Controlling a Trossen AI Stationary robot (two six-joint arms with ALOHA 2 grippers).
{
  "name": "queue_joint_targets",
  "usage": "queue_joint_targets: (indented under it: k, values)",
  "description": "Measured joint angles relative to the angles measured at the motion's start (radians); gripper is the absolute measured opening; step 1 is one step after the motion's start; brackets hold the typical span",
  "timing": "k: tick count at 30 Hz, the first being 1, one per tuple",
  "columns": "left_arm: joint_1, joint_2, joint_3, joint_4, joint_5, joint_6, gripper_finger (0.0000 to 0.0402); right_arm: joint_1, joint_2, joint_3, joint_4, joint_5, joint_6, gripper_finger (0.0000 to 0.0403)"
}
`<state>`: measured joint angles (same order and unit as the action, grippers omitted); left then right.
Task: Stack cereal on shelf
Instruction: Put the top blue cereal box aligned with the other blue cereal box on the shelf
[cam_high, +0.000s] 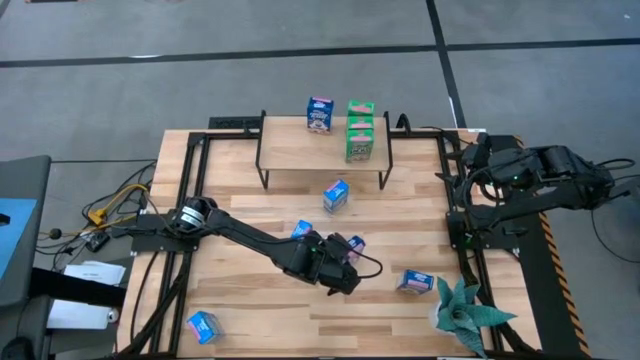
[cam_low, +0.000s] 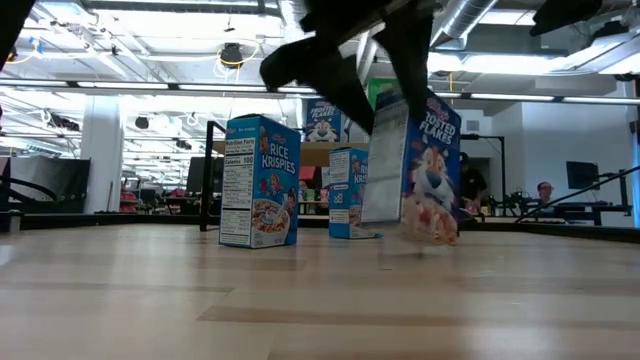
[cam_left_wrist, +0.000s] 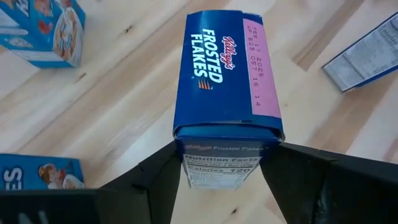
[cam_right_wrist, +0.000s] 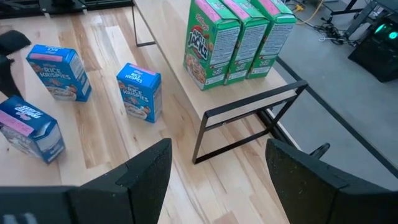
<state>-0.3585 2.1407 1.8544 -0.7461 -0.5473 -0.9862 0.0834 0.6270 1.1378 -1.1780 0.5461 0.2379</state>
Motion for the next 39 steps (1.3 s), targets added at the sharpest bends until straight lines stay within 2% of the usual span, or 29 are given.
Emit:
queue_joint_targets:
  k: [4,9,12,16,18,24,33,36,39]
  values:
    - [-0.005,-0.002,0.062,-0.013,-0.021,0.033,0.0199,0.0,0.0,0.0,-0.021,0.0,0.0,0.0286]
    - [-0.005,-0.002,0.186,-0.108,-0.044,0.128,0.0199,0.0,0.0,0.0,-0.038,0.0,0.0,0.0286]
    - [-0.004,-0.001,0.264,-0.218,-0.067,0.194,0.0199,0.0,0.0,0.0,-0.039,0.0,0.0,0.0286]
    - [0.005,-0.011,0.375,-0.399,-0.129,0.205,0.0199,0.0,0.0,0.0,-0.049,0.0,0.0,0.0286]
    - [0.013,-0.033,0.399,-0.455,-0.162,0.203,0.0199,0.0,0.0,0.0,-0.055,0.0,-0.001,0.0286]
    - [0.045,-0.158,0.401,-0.461,-0.206,0.285,0.0199,0.0,0.0,0.0,-0.059,0.002,-0.002,0.0286]
    - [0.177,-0.323,0.4,-0.459,-0.156,0.543,0.0199,-0.001,0.0,0.0,-0.06,0.005,-0.002,0.0286]
    - [0.265,-0.367,0.4,-0.396,-0.07,0.656,0.0199,-0.001,0.0,0.0,-0.06,0.007,-0.002,0.0286]
    - [0.371,-0.394,0.4,-0.297,0.089,0.781,0.0199,-0.001,0.0,0.0,-0.06,0.012,-0.003,0.0286]
